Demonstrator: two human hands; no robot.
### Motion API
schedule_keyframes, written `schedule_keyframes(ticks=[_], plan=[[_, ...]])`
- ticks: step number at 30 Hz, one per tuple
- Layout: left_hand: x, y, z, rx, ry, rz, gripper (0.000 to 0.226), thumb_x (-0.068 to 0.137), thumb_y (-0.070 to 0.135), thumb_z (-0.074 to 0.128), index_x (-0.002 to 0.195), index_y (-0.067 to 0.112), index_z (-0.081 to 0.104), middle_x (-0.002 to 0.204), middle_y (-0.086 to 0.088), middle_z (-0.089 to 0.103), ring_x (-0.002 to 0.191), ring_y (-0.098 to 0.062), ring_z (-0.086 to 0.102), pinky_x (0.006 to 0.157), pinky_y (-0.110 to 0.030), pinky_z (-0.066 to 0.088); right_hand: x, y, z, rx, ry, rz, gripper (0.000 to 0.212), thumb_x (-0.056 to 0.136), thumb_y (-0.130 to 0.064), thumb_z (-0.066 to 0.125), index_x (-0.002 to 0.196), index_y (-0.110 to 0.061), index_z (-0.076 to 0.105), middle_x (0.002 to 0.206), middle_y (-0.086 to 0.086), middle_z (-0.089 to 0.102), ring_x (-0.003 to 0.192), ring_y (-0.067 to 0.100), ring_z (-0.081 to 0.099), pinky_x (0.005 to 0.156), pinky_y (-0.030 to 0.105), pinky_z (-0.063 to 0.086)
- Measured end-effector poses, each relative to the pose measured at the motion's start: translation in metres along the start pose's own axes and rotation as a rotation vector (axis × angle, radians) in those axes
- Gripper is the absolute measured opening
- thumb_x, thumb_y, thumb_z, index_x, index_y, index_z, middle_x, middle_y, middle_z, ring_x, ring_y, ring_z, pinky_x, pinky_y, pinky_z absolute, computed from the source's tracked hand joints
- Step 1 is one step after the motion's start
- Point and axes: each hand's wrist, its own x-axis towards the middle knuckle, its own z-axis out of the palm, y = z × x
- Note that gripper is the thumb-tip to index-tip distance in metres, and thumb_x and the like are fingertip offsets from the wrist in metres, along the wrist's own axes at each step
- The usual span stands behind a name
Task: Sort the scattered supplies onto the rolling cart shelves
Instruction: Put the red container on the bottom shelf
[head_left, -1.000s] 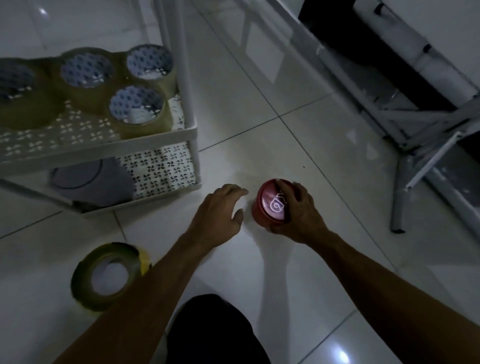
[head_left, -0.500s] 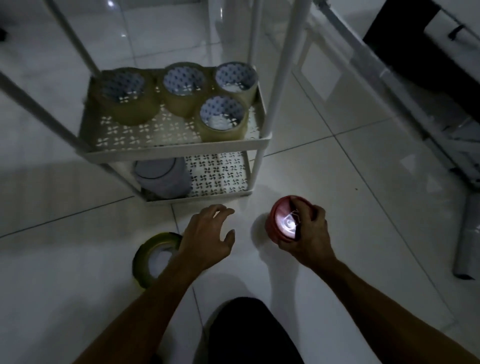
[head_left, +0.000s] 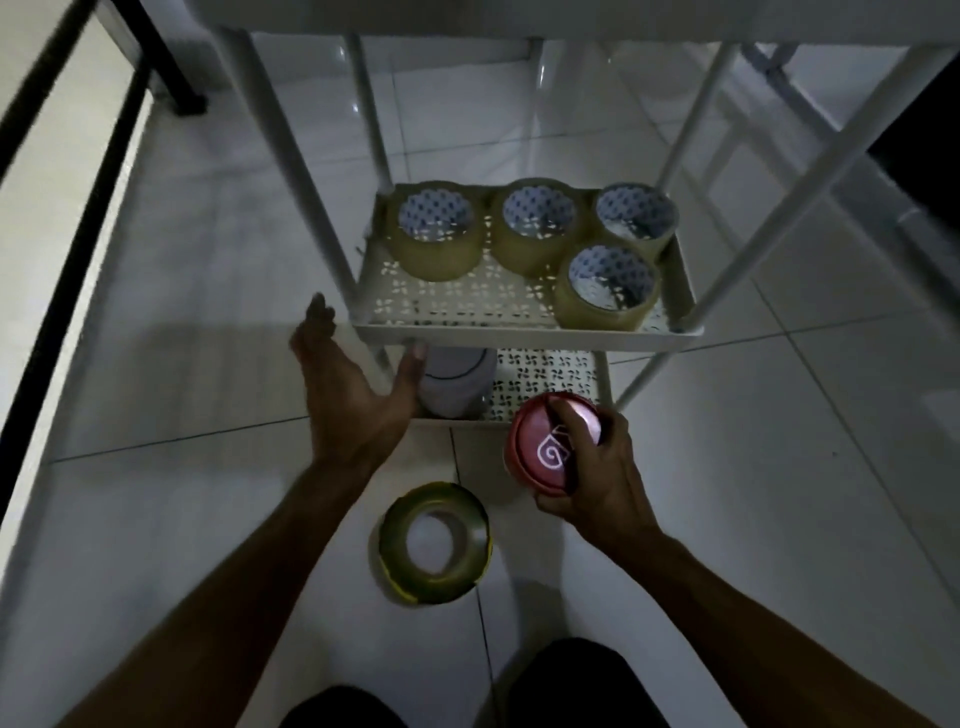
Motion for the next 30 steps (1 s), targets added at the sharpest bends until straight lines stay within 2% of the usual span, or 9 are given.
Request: schedule_keyframes(ticks=[2, 4, 6, 10, 14, 18, 22, 25, 30], plan=[[0.016, 0.009, 0.004, -0.124, -0.060, -0.014, 0.077, 0.084, 0.052, 0.064, 0.135, -0.001, 0.040, 0.125, -0.015, 0.046, 0.118, -0.023, 0.048, 0.094, -0.030, 0.048, 0.015, -0.007, -0.009, -0.024, 0.021, -0.003, 0.124, 0.046, -0.035, 0.094, 0.148, -0.035, 0.023, 0.148, 0.012, 0.021, 0.134, 0.034, 0.033, 0.096, 0.044, 0.051], [0.027, 0.019, 0.011, -0.186, -0.023, -0.104, 0.065, 0.089, 0.049, 0.058, 0.131, 0.002, 0.044, 0.120, -0.012, 0.046, 0.108, 0.000, 0.044, 0.087, -0.016, 0.045, 0.032, -0.014, -0.017, -0.056, 0.041, -0.004, 0.125, 0.046, -0.035, 0.095, 0.149, -0.034, 0.024, 0.149, 0.014, 0.021, 0.135, 0.034, 0.032, 0.097, 0.047, 0.050], [0.030, 0.025, 0.019, -0.219, 0.063, -0.234, 0.050, 0.094, 0.038, 0.055, 0.131, 0.007, 0.042, 0.117, -0.009, 0.043, 0.088, 0.015, 0.043, 0.080, -0.018, 0.042, 0.047, -0.017, -0.021, -0.088, 0.053, -0.005, 0.125, 0.048, -0.038, 0.094, 0.150, -0.033, 0.021, 0.149, 0.014, 0.022, 0.134, 0.033, 0.031, 0.099, 0.044, 0.049], [0.030, 0.017, 0.019, -0.267, 0.093, -0.234, 0.035, 0.088, 0.021, 0.060, 0.121, 0.012, 0.052, 0.108, -0.003, 0.048, 0.091, -0.008, 0.052, 0.080, -0.028, 0.048, 0.073, -0.013, -0.016, -0.095, 0.098, 0.005, 0.121, 0.053, -0.048, 0.090, 0.151, -0.027, 0.022, 0.149, 0.012, 0.026, 0.133, 0.031, 0.032, 0.102, 0.040, 0.044], [0.040, 0.002, 0.014, -0.222, 0.053, -0.140, 0.045, 0.079, 0.032, 0.063, 0.121, 0.016, 0.059, 0.100, -0.004, 0.053, 0.085, -0.005, 0.053, 0.070, -0.015, 0.044, 0.099, -0.003, -0.003, 0.025, 0.085, 0.042, 0.113, 0.058, -0.051, 0.088, 0.149, -0.021, 0.028, 0.150, 0.009, 0.033, 0.137, 0.027, 0.032, 0.110, 0.035, 0.033], [0.039, -0.003, 0.017, -0.238, 0.061, -0.091, 0.041, 0.079, 0.033, 0.062, 0.117, 0.018, 0.060, 0.097, -0.004, 0.053, 0.080, -0.002, 0.052, 0.065, -0.002, 0.040, 0.121, -0.004, 0.018, 0.115, -0.029, 0.121, 0.093, 0.059, -0.046, 0.088, 0.138, -0.028, 0.043, 0.138, 0.003, 0.053, 0.127, 0.021, 0.048, 0.105, 0.042, 0.043], [0.038, -0.005, 0.019, -0.261, 0.077, -0.121, 0.035, 0.081, 0.033, 0.063, 0.114, 0.036, 0.052, 0.099, -0.001, 0.053, 0.077, 0.005, 0.055, 0.064, -0.004, 0.042, 0.116, -0.003, 0.045, 0.055, 0.037, 0.144, 0.110, 0.065, -0.037, 0.087, 0.152, -0.015, 0.023, 0.156, 0.018, 0.017, 0.144, 0.032, 0.019, 0.117, 0.044, 0.025], [0.037, -0.002, 0.018, -0.271, 0.077, -0.133, 0.032, 0.083, 0.031, 0.064, 0.111, 0.036, 0.051, 0.101, -0.003, 0.054, 0.078, 0.003, 0.056, 0.065, -0.009, 0.047, 0.109, 0.001, 0.049, 0.026, 0.065, 0.099, 0.096, 0.070, -0.043, 0.082, 0.148, -0.012, 0.034, 0.151, 0.024, 0.023, 0.141, 0.037, 0.023, 0.111, 0.037, 0.028], [0.036, 0.001, 0.015, -0.274, 0.057, -0.148, 0.035, 0.085, 0.027, 0.064, 0.118, 0.031, 0.053, 0.104, -0.001, 0.052, 0.082, 0.003, 0.054, 0.070, -0.010, 0.048, 0.106, -0.002, 0.047, -0.032, 0.017, 0.130, 0.116, 0.061, -0.033, 0.089, 0.153, -0.029, 0.018, 0.156, 0.013, 0.004, 0.142, 0.033, 0.014, 0.115, 0.042, 0.026]])
